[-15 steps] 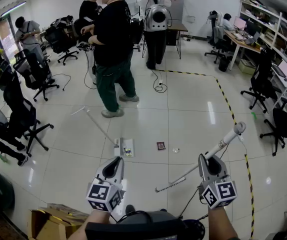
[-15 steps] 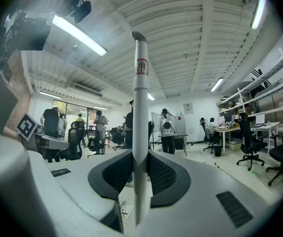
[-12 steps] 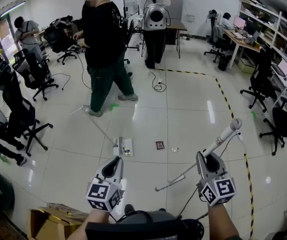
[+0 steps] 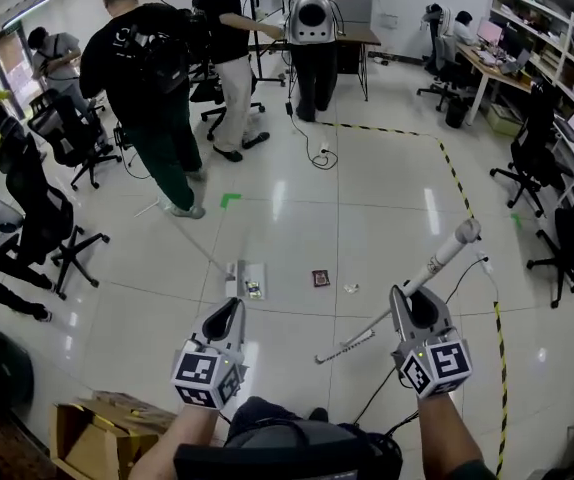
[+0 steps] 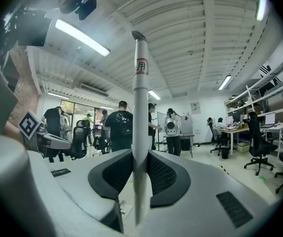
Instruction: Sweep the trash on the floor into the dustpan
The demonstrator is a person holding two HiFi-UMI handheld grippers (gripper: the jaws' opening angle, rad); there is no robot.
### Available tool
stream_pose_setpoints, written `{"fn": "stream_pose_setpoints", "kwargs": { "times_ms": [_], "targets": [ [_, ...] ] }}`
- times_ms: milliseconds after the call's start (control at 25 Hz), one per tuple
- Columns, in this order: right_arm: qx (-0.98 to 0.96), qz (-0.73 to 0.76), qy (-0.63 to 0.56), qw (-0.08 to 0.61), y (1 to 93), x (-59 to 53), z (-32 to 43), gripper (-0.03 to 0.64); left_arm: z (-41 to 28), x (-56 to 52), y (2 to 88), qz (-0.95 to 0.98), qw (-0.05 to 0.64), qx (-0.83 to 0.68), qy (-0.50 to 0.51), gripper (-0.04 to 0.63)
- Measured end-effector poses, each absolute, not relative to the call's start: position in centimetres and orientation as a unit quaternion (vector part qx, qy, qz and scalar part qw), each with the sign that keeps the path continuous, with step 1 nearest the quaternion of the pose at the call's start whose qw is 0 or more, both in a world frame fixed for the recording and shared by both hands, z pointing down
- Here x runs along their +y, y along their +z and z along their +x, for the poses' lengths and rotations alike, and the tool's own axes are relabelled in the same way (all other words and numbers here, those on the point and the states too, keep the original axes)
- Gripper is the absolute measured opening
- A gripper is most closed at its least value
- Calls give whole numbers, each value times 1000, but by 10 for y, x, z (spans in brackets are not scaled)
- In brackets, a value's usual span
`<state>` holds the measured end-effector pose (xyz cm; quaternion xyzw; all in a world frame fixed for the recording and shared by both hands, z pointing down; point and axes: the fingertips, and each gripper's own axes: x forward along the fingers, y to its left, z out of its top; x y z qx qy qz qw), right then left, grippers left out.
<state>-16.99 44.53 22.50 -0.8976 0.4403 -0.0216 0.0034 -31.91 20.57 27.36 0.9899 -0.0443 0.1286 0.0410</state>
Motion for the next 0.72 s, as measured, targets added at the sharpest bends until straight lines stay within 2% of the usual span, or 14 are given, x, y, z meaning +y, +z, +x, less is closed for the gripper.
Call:
{"fn": "stream_pose_setpoints", "kwargs": {
  "times_ms": [320,720],
  "targets": [
    [432,-902,-30,-2,251,428,-105,104,-263,184,289,989,44,-45,134,26],
    [374,-927,-28,-20,291,367,-20,104,-172,82,330,985,82,-20,148,26]
  ]
}}
